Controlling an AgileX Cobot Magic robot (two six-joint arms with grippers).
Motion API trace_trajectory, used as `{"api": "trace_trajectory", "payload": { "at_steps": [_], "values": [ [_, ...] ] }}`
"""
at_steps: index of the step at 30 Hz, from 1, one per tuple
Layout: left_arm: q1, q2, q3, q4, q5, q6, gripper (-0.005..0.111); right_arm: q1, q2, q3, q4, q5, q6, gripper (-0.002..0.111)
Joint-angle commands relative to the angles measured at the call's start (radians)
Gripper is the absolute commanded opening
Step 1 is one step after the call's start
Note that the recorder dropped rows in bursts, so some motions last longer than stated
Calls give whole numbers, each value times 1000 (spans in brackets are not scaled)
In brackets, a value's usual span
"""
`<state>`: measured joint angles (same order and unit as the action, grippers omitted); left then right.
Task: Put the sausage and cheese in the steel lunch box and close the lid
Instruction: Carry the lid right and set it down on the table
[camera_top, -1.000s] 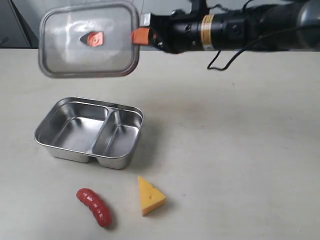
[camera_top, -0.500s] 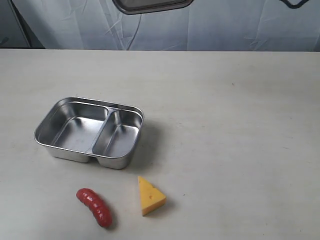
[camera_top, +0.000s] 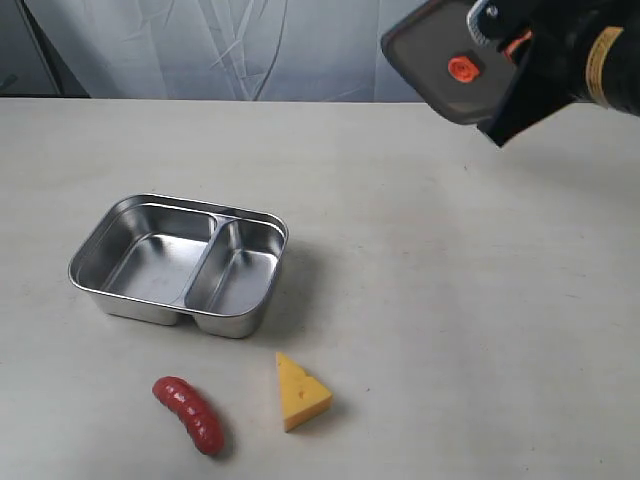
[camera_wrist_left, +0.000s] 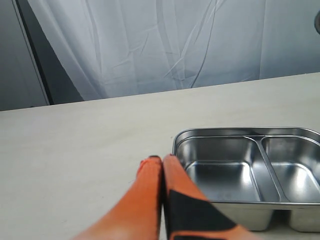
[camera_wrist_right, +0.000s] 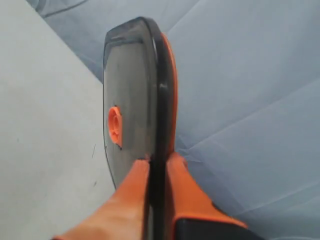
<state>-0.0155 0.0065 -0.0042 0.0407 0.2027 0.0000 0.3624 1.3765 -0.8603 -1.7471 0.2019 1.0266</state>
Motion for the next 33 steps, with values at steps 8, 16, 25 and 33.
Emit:
{"api": "trace_trajectory", "payload": {
  "at_steps": [8, 16, 25, 33],
  "values": [
    [-7, -7, 4, -8, -12, 0, 0, 175, -39, 229, 3, 93, -77, -1],
    [-7, -7, 4, -8, -12, 0, 0, 323, -39, 301, 3, 212, -109, -1],
    [-7, -7, 4, -8, -12, 0, 0, 411, -39, 367, 71, 164, -116, -1],
    [-7, -7, 4, -8, -12, 0, 0, 430, 68, 378, 104, -2, -114, -1]
  ]
}}
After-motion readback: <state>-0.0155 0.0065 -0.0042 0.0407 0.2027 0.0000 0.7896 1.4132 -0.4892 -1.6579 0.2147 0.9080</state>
